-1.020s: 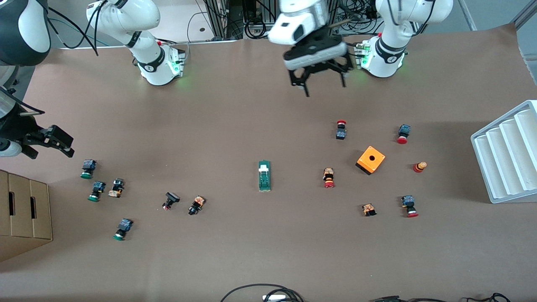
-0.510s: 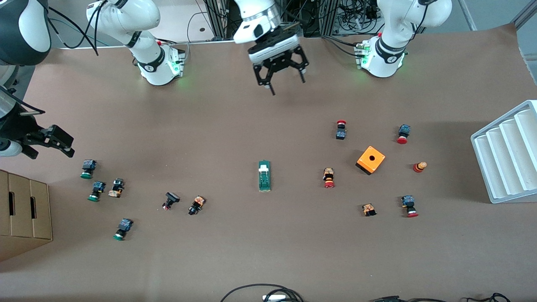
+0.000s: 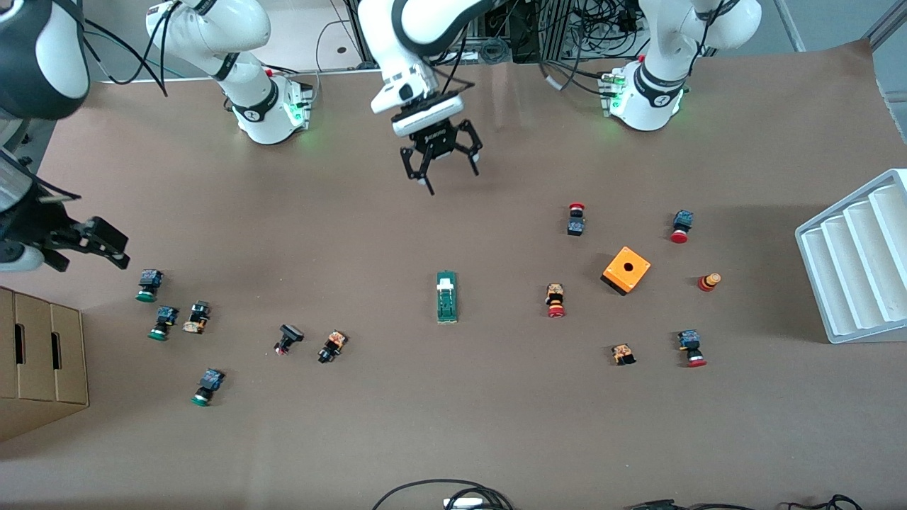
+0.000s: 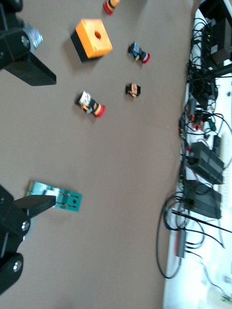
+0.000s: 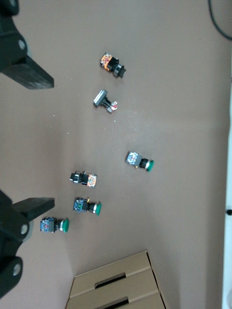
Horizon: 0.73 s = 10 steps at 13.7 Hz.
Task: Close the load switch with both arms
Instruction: 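Grasp the green switch base with the right gripper while the left gripper hovers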
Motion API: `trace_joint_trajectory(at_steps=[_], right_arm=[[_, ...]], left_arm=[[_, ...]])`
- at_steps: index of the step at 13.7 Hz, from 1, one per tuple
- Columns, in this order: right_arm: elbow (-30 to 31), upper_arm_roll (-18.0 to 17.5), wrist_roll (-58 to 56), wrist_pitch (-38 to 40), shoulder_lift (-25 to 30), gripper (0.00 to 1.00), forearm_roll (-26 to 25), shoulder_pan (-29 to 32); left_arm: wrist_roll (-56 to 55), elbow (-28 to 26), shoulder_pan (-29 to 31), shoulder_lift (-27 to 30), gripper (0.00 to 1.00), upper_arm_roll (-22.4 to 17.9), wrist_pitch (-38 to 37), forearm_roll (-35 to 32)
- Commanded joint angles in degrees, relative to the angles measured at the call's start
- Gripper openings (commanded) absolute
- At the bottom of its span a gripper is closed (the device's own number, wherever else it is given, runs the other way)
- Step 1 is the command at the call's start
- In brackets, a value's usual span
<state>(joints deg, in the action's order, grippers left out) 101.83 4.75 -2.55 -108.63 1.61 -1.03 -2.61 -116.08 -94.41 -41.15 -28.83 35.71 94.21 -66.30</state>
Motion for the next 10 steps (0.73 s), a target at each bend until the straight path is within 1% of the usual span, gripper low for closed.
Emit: trace_joint_trajectory(at_steps=[1,2,3,4,6,7,8,9,10], right_arm=[[-1.19,-0.01,-0.18,0.27,-3.54,1.00,-1.69,-2.47],[-1.10,-0.09,-0.18,1.66,-3.55,1.00,-1.69,-2.66],[-1.10,-0.09,-0.18,4.46,-3.81,1.00,-1.61,-3.53],[-1.19,-0.01,-0.18,5.53,-4.25,1.00,-1.69,-5.02],[-1.37,-0.09,0.52,5.45,-5.91,1.00,-1.17,-6.87],[-2.06,-0.09,0.61,5.36,-7.83,1.00,-1.17,-8.44],[-4.42,-0.09,1.66,5.45,-9.94,1.00,-0.12,-9.59],[-6.44,-0.01,4.89,5.71,-11.96,1.00,2.50,-9.69],[-7.16,-0.09,8.83,5.45,-13.38,1.00,5.40,-9.78]], left_arm=[[-7.82,1.16,-0.86,-6.57,1.00,-0.02,0.53,-10.04],[-9.33,1.07,-0.86,-8.68,1.00,-0.02,0.97,-13.91],[-10.91,1.07,-0.78,-10.70,1.00,-0.02,1.06,-17.26],[-12.32,1.07,-0.69,-12.55,1.00,-0.02,1.15,-20.51],[-12.86,1.06,-0.60,-15.97,1.00,-0.02,1.15,-25.09],[-12.86,1.15,-0.60,-17.47,1.00,-0.02,1.15,-27.37],[-12.86,1.15,-0.60,-19.31,1.00,-0.02,1.15,-30.27],[-13.29,1.33,-0.43,-20.99,1.00,-0.11,1.15,-33.08],[-14.52,1.42,-0.25,-22.31,1.00,-0.02,1.15,-35.55]])
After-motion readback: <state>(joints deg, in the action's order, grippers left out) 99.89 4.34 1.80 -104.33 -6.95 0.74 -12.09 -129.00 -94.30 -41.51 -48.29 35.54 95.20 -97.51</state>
